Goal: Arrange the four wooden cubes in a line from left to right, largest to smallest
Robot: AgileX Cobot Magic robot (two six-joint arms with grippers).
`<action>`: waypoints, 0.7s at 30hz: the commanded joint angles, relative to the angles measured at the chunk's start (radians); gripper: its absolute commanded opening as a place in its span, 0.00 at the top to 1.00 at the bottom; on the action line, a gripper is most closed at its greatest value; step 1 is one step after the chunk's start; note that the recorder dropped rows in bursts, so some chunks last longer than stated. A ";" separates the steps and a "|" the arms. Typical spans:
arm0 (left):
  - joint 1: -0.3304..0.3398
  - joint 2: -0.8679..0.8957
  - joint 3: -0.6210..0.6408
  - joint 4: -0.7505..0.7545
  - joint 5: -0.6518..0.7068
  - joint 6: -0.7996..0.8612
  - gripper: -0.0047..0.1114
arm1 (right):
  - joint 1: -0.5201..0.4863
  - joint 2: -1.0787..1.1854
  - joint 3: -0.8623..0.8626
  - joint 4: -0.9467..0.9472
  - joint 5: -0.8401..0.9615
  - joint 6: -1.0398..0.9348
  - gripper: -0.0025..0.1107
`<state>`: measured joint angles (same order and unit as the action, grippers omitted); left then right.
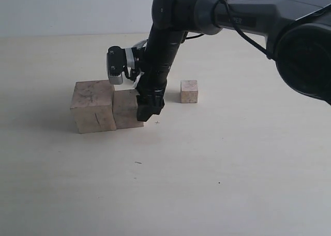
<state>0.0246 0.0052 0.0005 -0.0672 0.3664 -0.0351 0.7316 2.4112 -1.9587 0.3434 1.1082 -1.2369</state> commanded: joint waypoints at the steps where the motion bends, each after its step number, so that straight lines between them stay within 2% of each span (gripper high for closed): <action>1: -0.006 -0.005 0.000 0.001 -0.009 0.004 0.96 | 0.002 -0.003 -0.003 0.005 -0.018 0.049 0.31; 5: -0.006 -0.005 0.000 0.001 -0.009 0.004 0.96 | 0.002 -0.021 -0.003 0.004 -0.026 0.083 0.27; 10: -0.006 -0.005 0.000 0.001 -0.009 0.004 0.96 | 0.002 -0.109 -0.003 -0.098 0.002 0.228 0.27; 16: -0.006 -0.005 0.000 0.001 -0.009 0.004 0.96 | 0.002 -0.259 -0.003 -0.118 -0.036 0.351 0.29; 21: -0.006 -0.005 0.000 0.001 -0.009 0.004 0.96 | -0.009 -0.197 -0.003 -0.299 -0.060 0.509 0.34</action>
<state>0.0246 0.0052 0.0005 -0.0672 0.3664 -0.0351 0.7316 2.1786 -1.9587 0.0969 1.0584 -0.7934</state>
